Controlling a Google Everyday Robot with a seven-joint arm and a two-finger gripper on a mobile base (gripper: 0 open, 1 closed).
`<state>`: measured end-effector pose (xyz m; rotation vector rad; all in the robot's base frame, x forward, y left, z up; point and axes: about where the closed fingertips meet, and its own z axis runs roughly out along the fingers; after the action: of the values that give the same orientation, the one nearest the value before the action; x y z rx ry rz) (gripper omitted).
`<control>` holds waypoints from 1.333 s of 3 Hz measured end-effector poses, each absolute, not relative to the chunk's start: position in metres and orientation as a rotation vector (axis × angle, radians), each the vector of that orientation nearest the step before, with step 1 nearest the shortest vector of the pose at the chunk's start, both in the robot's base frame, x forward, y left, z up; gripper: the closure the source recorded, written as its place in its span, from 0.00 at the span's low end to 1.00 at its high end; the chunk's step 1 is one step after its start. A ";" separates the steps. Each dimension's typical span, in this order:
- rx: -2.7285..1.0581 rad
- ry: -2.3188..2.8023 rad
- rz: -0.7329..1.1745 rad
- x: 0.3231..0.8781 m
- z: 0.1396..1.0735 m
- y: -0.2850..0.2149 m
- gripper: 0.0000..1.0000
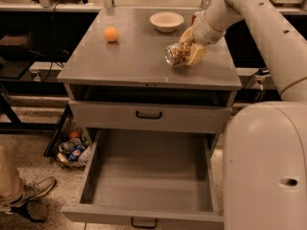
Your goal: Pick orange can from middle drawer and place on counter
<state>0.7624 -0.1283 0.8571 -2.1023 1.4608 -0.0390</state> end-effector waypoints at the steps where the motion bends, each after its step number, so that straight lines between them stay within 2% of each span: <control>1: -2.114 1.453 -0.027 0.764 0.854 -0.125 0.12; 2: -2.119 1.452 -0.022 0.765 0.853 -0.124 0.00; 3: -2.119 1.452 -0.022 0.765 0.853 -0.124 0.00; 4: -2.048 1.496 -0.152 0.763 0.884 -0.158 0.00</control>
Offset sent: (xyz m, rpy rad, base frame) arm 0.0045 -0.0011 0.0041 -0.0051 0.0101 0.0168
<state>0.7628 -0.1576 0.8844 -2.0479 1.4957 -0.1519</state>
